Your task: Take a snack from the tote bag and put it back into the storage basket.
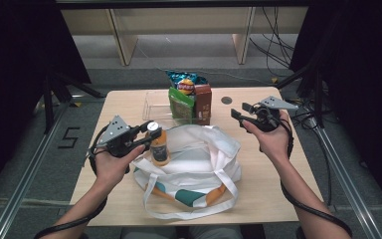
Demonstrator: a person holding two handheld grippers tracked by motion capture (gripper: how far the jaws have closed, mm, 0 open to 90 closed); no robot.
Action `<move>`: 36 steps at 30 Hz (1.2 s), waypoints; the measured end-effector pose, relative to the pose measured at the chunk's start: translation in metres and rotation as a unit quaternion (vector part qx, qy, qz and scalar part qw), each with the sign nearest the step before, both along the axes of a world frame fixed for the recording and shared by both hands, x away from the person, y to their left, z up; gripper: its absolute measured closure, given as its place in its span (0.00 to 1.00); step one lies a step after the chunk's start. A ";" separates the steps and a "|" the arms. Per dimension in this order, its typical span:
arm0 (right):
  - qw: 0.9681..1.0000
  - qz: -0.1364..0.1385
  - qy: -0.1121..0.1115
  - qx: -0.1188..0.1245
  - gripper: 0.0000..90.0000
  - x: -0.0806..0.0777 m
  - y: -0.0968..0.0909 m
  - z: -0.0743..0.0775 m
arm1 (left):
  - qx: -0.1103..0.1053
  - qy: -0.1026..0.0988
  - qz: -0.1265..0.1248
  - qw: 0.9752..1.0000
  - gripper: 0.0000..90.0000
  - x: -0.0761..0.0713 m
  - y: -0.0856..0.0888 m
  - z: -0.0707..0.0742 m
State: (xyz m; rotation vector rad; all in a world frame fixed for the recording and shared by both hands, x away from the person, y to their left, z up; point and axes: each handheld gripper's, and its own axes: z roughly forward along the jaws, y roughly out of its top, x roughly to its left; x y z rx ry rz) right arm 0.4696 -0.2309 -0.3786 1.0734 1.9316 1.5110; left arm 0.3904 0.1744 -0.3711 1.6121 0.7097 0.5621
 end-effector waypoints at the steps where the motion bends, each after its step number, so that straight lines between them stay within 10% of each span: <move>1: 1.000 0.000 0.000 0.000 0.50 0.000 0.000 0.000 | -0.002 0.001 0.001 1.000 0.65 0.000 0.000 0.001; 36: 1.000 -0.004 -0.002 -0.002 0.50 0.002 -0.001 0.000 | -0.018 -0.023 0.014 0.999 0.65 0.006 0.008 0.027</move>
